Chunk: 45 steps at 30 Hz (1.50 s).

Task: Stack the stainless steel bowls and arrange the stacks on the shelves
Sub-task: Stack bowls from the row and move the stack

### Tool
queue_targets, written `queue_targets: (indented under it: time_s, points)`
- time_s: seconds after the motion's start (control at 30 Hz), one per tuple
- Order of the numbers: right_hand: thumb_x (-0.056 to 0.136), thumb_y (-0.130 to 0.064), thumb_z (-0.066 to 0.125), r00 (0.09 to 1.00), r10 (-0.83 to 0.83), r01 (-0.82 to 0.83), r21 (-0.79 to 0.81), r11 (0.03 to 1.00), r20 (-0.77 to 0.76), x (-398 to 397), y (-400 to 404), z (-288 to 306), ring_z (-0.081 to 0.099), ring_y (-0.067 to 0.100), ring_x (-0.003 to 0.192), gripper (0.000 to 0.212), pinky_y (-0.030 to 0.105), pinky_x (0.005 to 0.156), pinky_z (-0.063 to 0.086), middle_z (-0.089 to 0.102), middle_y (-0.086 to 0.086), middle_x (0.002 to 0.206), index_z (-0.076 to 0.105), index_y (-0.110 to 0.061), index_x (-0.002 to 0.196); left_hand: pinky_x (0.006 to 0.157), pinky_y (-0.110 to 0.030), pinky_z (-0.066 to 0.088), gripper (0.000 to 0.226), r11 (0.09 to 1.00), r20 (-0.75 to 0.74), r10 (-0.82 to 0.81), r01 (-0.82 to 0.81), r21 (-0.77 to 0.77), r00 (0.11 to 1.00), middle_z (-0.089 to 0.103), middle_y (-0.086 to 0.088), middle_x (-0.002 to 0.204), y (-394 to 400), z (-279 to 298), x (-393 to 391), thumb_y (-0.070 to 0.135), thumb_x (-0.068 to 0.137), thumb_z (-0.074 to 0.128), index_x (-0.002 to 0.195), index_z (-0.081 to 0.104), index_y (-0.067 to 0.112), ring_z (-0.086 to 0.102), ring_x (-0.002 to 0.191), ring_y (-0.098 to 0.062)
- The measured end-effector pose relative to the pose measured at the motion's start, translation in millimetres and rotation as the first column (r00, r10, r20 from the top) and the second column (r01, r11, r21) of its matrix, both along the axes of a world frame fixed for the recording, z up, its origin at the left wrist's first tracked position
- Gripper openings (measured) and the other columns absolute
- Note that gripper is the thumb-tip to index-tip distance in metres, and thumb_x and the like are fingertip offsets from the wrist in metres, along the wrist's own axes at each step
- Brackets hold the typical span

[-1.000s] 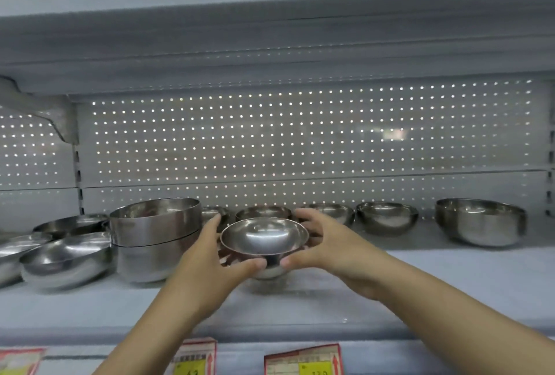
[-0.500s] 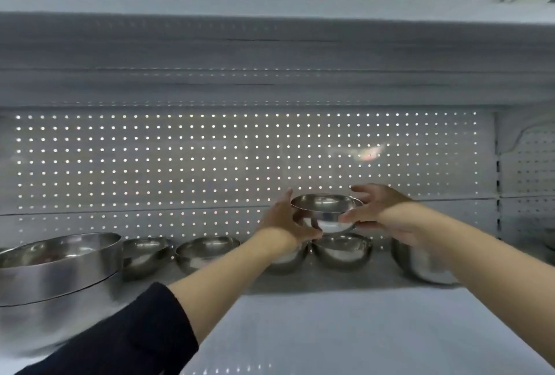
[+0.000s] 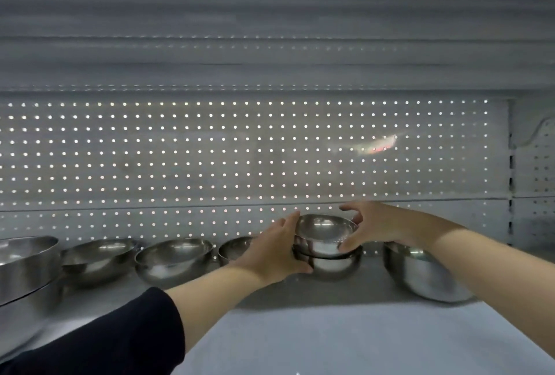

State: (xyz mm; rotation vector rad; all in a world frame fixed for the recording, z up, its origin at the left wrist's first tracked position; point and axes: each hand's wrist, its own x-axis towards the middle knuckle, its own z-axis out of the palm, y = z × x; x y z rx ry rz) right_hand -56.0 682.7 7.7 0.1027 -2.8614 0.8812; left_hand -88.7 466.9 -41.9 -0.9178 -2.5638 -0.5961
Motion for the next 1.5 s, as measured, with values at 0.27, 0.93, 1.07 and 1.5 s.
queue_targets:
  time_s: [0.27, 0.93, 1.07, 1.5]
  points:
    - [0.062, -0.042, 0.084, 0.989, 0.016, -0.042, 0.172, 0.984, 0.149, -9.8, 3.5, 7.2, 0.045, 0.018, 0.121, 0.103, 0.031, 0.101, 0.038, 0.042, -0.003, 0.14, 0.027, -0.028, 0.146, 0.096, -0.033, 0.034, 0.096, 0.951, -0.327, -0.006, -0.096, -0.295, 0.945, 0.035, -0.001, 0.141, 9.1, -8.7, -3.7, 0.046, 0.076, 0.068, 0.147, 0.009, 0.021, 0.04, 0.124, -0.025]
    - [0.048, -0.047, 0.084, 0.967, 0.183, -0.206, 0.117, 0.971, 0.179, -20.8, 6.7, 8.0, 0.061, 0.028, 0.109, 0.064, 0.048, 0.102, 0.043, 0.071, 0.002, 0.105, 0.068, -0.02, 0.104, 0.085, -0.038, 0.043, 0.072, 0.872, -0.542, 0.004, -0.268, -0.409, 0.84, 0.049, -0.01, 0.128, 12.5, -16.4, -8.1, 0.046, 0.082, 0.061, 0.135, 0.028, 0.012, 0.053, 0.107, -0.031]
    - [0.054, -0.036, 0.088, 0.97, 0.195, -0.204, 0.05, 0.978, 0.143, -17.2, 5.9, 9.4, 0.064, 0.024, 0.105, 0.056, 0.038, 0.096, 0.049, 0.072, 0.001, 0.102, 0.067, -0.019, 0.102, 0.079, -0.038, 0.044, 0.067, 0.873, -0.551, 0.011, -0.277, -0.402, 0.834, 0.048, -0.009, 0.125, 11.5, -11.9, -4.3, 0.029, 0.079, 0.066, 0.132, 0.03, 0.012, 0.055, 0.103, -0.031]
    - [0.051, -0.039, 0.086, 0.951, 0.308, -0.307, -0.072, 0.949, 0.009, -21.3, -70.5, 38.1, 0.061, 0.016, 0.109, 0.06, 0.04, 0.1, 0.047, 0.069, -0.002, 0.111, 0.065, -0.024, 0.105, 0.09, -0.035, 0.048, 0.07, 0.885, -0.593, 0.175, -0.39, -0.255, 0.786, 0.044, -0.003, 0.135, -69.5, 34.1, 18.1, 0.034, 0.078, 0.069, 0.135, 0.031, 0.02, 0.05, 0.116, -0.024]
